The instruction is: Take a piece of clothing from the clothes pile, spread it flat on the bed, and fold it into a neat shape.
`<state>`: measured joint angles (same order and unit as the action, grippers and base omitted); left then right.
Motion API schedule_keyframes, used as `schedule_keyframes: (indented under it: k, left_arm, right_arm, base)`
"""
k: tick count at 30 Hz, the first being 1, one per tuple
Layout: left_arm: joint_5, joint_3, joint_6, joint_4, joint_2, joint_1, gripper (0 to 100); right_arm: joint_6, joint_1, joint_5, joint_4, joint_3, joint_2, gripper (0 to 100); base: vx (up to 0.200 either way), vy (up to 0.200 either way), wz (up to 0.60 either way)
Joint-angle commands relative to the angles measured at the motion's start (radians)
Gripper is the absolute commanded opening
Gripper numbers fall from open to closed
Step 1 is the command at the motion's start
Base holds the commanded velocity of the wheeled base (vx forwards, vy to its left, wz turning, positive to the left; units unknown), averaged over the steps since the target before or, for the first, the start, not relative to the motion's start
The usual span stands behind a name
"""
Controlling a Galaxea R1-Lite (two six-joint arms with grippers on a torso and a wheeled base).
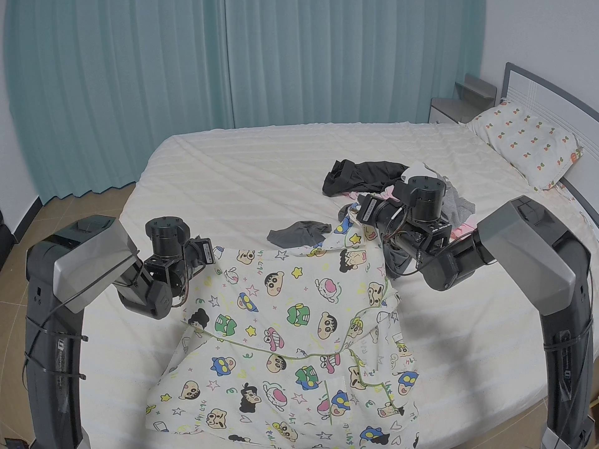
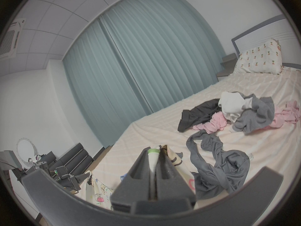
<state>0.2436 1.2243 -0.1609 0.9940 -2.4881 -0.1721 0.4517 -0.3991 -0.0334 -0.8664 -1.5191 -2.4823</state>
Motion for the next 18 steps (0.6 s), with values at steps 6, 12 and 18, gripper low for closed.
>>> schedule_keyframes:
  k: [6, 12, 18]
  left_arm:
    - [0.062, 0.230, 0.000, -0.103, -0.178, 0.046, 100]
    - [0.097, 0.267, -0.002, -0.087, -0.216, 0.079, 100]
    - [0.100, 0.251, -0.008, -0.066, -0.215, 0.100, 100]
  right_arm:
    - [0.016, 0.051, -0.025, 0.204, -0.296, -0.216, 100]
    - [0.228, 0.069, -0.056, 0.308, -0.417, -0.225, 100]
    - [0.446, 0.100, -0.049, 0.500, -0.481, -0.219, 100]
  base:
    - [0.000, 0.000, 0.00]
    - [0.000, 0.000, 0.00]
    - [0.000, 0.000, 0.00]
